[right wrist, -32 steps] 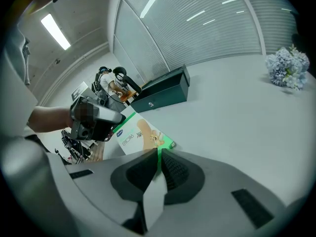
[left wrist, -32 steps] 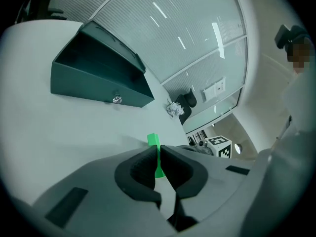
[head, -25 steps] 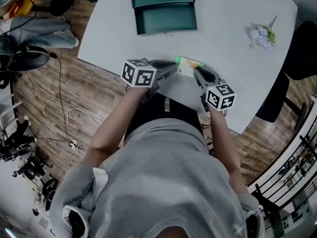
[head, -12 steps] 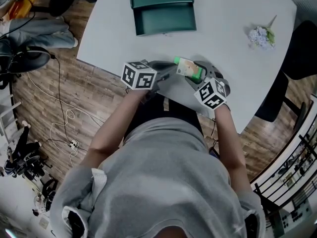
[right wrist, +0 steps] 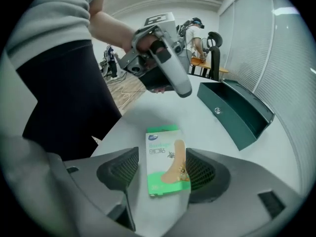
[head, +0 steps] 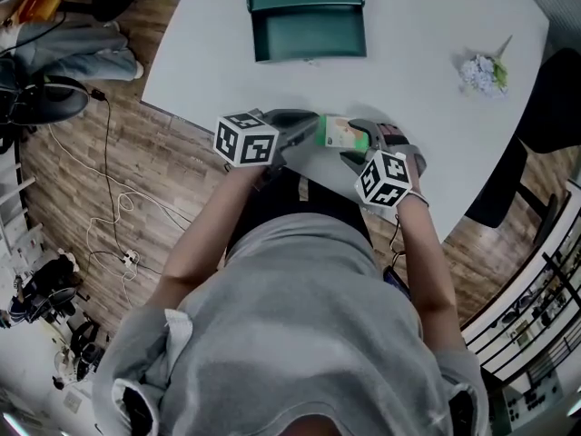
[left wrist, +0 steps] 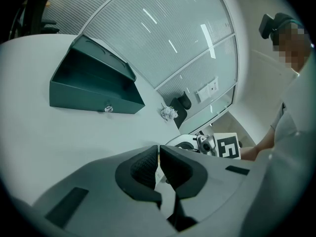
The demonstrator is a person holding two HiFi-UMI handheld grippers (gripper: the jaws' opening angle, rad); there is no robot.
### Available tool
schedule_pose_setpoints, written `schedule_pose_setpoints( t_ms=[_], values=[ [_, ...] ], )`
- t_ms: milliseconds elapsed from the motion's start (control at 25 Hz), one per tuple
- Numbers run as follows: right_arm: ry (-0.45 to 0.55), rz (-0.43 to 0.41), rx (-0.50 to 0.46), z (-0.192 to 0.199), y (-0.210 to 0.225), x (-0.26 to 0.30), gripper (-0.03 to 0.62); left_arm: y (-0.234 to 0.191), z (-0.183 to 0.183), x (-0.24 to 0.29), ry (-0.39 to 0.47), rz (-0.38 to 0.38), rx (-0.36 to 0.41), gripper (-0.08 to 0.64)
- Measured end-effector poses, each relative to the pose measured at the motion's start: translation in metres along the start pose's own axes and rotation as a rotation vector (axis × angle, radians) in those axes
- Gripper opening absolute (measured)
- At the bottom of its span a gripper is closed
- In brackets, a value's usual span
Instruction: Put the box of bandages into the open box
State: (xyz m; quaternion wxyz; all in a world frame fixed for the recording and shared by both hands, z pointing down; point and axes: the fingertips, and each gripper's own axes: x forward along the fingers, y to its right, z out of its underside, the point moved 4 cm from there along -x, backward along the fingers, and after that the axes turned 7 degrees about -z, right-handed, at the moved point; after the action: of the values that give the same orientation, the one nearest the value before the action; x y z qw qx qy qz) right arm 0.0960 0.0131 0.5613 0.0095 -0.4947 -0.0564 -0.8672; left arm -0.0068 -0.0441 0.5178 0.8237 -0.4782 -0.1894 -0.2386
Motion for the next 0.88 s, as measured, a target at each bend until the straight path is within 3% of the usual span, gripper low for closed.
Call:
schedule_pose_setpoints(
  t_ms=[80,160,280,560,880],
  values=[
    [-0.055,0.003,-0.08,0.003,-0.009,0.009,0.262,0.0,0.003,-0.002,0.0,-0.001,0.001,0.031],
    [-0.094,0.062,-0.163,0.007,-0.011,0.016,0.261,0.002,0.006,-0.003,-0.001,-0.003,0.002,0.031],
    [-0.061,0.158,-0.16,0.007,-0.007,0.012,0.258,0.006,0.004,-0.003,0.001,-0.005,0.006,0.031],
    [0.079,0.078,0.037,-0.008,0.005,-0.016,0.12,0.002,-0.007,-0.012,0.02,-0.028,0.042,0.031],
    [0.311,-0.066,0.404,-0.006,0.033,-0.046,0.08,-0.007,-0.017,-0.023,0.074,-0.043,0.052,0.031]
  ],
)
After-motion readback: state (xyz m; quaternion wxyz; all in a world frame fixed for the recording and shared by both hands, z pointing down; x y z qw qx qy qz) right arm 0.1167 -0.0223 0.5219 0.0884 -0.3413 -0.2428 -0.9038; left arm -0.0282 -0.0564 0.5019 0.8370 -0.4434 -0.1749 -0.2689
